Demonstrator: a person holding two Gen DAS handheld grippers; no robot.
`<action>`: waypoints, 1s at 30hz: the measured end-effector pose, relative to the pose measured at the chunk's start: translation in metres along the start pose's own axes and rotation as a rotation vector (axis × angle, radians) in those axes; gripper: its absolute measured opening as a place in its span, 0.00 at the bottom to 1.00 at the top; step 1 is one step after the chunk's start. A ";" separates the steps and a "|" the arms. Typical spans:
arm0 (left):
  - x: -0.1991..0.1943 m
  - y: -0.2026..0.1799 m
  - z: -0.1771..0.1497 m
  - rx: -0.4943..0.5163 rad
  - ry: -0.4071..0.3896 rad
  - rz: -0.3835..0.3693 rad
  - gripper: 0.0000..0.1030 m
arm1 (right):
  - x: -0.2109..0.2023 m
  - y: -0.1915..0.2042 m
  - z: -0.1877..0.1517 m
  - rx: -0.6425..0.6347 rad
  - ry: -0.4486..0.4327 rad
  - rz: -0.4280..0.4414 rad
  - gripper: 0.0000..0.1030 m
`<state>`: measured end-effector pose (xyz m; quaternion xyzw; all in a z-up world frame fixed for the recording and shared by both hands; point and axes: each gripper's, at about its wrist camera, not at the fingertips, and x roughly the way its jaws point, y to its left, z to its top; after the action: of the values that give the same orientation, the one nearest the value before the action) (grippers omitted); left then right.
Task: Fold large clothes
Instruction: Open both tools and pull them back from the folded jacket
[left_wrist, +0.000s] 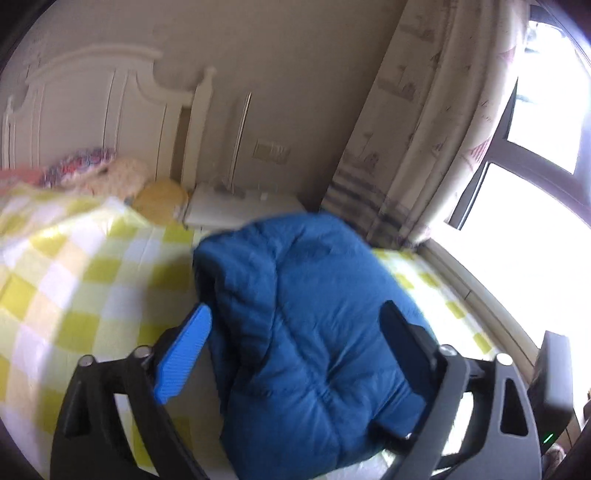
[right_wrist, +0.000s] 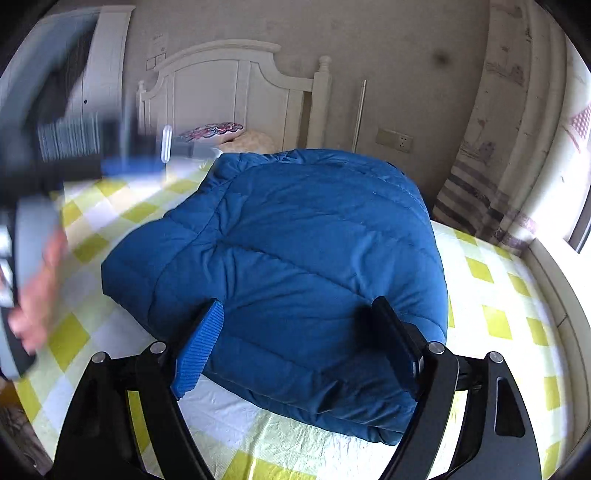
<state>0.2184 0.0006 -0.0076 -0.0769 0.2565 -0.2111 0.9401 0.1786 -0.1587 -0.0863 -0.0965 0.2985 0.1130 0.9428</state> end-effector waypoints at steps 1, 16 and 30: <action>0.001 -0.010 0.012 0.028 -0.014 0.002 0.98 | 0.002 0.004 -0.001 -0.007 -0.002 -0.010 0.78; 0.061 0.013 -0.008 -0.014 0.241 0.122 0.97 | -0.038 -0.008 -0.007 0.062 -0.028 0.059 0.78; -0.167 -0.069 0.001 0.191 -0.251 0.457 0.98 | -0.211 -0.045 0.020 0.257 -0.396 -0.073 0.85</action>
<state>0.0641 0.0115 0.0863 0.0463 0.1277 -0.0054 0.9907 0.0336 -0.2297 0.0585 0.0377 0.1162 0.0566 0.9909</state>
